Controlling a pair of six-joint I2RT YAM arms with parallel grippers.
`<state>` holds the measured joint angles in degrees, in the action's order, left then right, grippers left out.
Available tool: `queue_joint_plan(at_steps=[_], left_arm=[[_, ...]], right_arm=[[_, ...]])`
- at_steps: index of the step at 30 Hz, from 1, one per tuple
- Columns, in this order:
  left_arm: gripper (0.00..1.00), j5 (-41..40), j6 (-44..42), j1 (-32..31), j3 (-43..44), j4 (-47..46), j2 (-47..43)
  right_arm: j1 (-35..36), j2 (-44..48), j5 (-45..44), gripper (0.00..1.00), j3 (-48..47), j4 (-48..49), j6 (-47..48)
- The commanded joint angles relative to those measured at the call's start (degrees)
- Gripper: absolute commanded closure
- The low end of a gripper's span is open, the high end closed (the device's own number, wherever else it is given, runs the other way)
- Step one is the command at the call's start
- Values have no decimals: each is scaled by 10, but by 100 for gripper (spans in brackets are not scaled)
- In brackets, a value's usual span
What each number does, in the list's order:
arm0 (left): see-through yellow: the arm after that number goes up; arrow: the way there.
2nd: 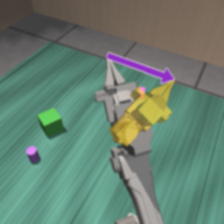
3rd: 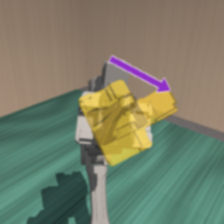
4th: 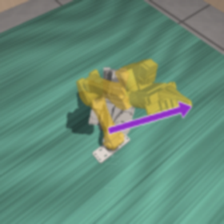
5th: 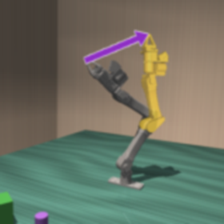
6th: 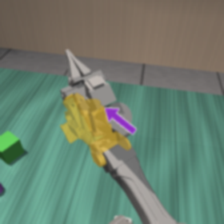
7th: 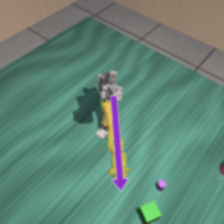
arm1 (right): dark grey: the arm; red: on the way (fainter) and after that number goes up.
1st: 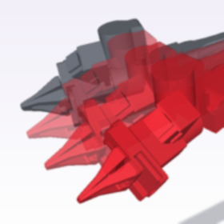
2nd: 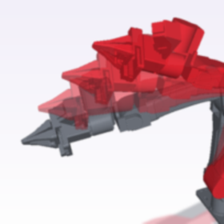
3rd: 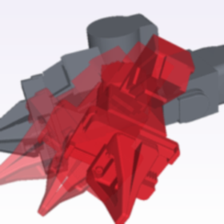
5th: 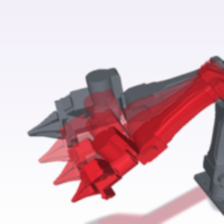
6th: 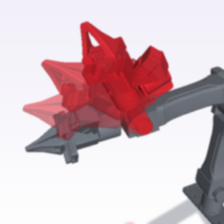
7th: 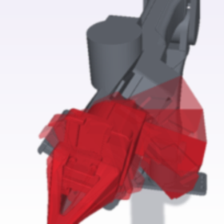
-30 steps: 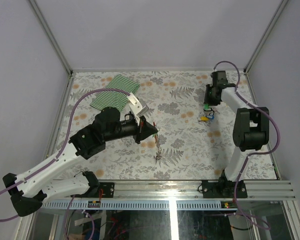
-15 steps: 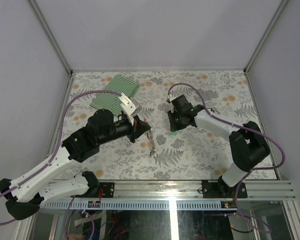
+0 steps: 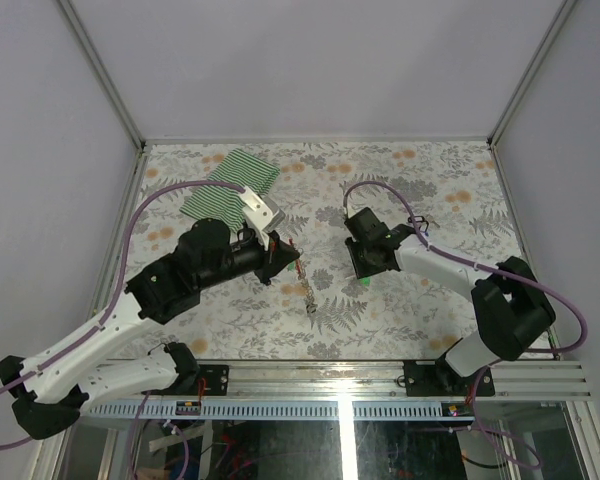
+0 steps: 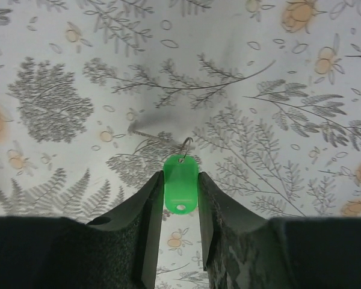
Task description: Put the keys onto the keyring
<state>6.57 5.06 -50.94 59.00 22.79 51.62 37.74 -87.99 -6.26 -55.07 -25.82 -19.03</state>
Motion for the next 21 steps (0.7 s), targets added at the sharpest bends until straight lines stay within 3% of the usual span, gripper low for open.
queue_joint_plan(at_steps=[1, 7, 12, 17, 21], left_arm=[[100, -1, -9, 5, 2, -25, 1], [100, 3, -6, 5, 2, -23, 0], [100, 2, -5, 5, -1, -23, -3], [100, 6, -6, 5, -3, -30, 2], [100, 12, -3, 4, -1, -31, 4]], right_arm=[[-5, -28, -92, 66, -12, -19, 10], [-25, -48, -118, 52, -24, -21, 28], [-37, -22, -122, 48, -24, -25, 31], [-50, 3, -2, 49, -14, 0, 34], [-59, -8, 29, 52, -9, 9, 15]])
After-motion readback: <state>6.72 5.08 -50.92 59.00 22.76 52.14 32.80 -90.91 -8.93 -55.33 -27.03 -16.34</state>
